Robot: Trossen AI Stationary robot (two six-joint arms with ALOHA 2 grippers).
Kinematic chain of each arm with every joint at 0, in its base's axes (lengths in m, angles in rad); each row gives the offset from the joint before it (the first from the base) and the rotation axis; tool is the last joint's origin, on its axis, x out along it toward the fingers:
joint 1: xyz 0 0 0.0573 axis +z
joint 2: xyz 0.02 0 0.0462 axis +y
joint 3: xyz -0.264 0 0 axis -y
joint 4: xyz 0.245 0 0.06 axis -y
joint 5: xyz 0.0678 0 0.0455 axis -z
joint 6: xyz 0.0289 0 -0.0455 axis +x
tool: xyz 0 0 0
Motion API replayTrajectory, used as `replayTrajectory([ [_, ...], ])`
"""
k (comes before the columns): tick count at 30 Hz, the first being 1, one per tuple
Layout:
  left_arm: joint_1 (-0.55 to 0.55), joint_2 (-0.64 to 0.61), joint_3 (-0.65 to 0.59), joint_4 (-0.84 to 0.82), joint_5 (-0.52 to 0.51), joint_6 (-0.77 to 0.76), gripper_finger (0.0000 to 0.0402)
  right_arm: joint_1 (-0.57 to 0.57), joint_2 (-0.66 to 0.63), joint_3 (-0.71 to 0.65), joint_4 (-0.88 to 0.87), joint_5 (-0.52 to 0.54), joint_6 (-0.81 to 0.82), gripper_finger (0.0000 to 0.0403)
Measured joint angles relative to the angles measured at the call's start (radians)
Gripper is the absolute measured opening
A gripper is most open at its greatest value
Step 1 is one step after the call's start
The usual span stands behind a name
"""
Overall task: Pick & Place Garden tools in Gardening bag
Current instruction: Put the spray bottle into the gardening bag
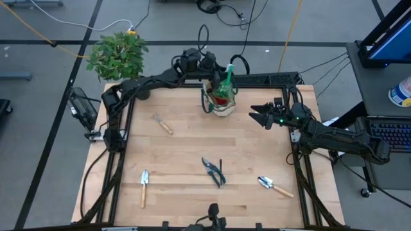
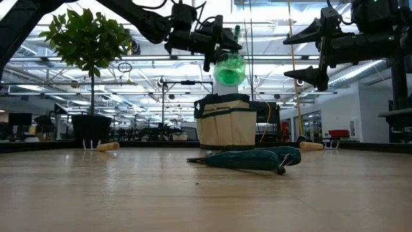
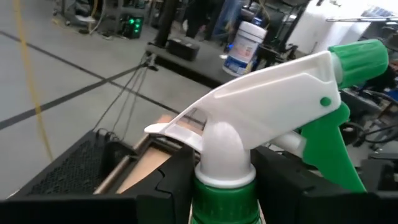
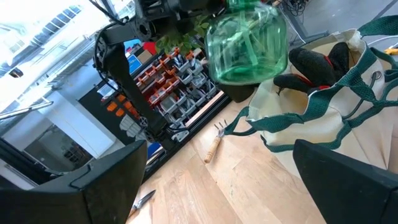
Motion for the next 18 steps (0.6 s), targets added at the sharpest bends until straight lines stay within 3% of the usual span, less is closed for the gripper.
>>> replayTrajectory([
  [12,0.025,0.0,-0.061,-0.038,-0.094,0.093,0.0132,0.0,0.0,0.0,0.0,0.0,0.0,0.0394],
  [18,0.03,0.0,-0.079,-0.033,-0.121,0.094,0.0165,0.0,0.0,0.0,0.0,0.0,0.0,0.0394],
])
